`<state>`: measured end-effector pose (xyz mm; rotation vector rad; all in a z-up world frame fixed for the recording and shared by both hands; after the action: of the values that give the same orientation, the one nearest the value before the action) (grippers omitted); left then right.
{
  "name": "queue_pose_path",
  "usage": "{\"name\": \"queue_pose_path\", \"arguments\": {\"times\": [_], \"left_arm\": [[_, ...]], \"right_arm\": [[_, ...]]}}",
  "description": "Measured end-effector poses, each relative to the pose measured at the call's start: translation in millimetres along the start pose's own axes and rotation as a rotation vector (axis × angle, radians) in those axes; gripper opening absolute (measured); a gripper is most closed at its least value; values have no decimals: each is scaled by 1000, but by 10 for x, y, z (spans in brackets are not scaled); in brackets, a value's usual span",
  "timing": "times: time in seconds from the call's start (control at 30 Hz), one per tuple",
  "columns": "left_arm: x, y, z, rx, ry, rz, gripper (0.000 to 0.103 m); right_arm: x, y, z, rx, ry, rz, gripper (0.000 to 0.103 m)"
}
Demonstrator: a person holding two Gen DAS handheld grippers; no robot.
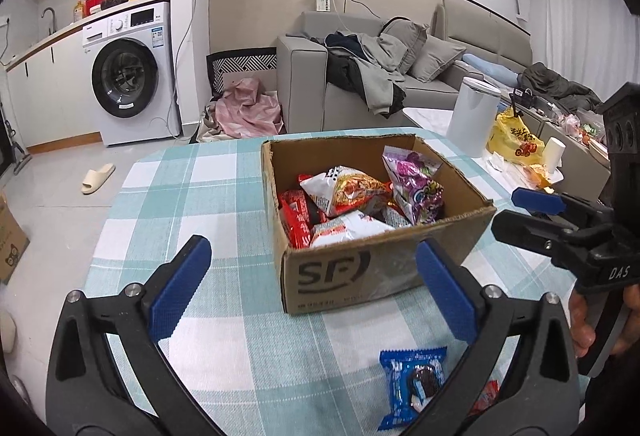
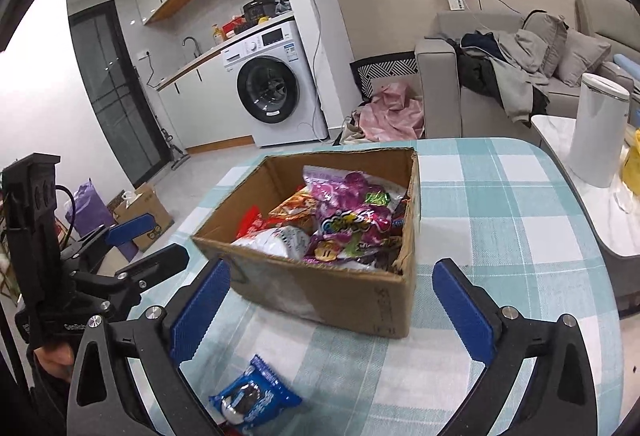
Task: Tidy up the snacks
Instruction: 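Move both open grippers back toward the blue Oreo pack and red chip bag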
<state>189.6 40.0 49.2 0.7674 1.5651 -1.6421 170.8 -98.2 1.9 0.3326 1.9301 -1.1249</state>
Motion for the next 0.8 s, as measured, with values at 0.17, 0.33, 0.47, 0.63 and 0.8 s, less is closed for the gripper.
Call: {"name": "queue_pose_path", "arguments": {"times": [0.17, 0.33, 0.47, 0.63, 0.8], "left_arm": [[136, -109, -4, 3, 0, -11, 102], [308, -210, 18, -1, 10, -22, 102], [440, -292, 73, 5, 29, -33, 102], [609, -384, 150, 5, 51, -44, 102], [755, -457, 172, 12, 40, -63, 102]], "right_arm": [[106, -101, -75, -9, -9, -11, 103], [277, -127, -119, -4, -19, -43, 103], [401, -163, -146, -7, -28, -52, 103], [541, -205, -161, 0, -43, -65, 103], [686, -274, -177, -8, -45, -76, 103]]}}
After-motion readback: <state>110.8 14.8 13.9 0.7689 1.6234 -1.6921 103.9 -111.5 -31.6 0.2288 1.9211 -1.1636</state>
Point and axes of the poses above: each gripper's, at about its wrist camera, not at the fingertips, and y roughly the way its jaws point, z to its right, x to its underside, the point moved 3 cm from there along y, roughly the way its jaws point
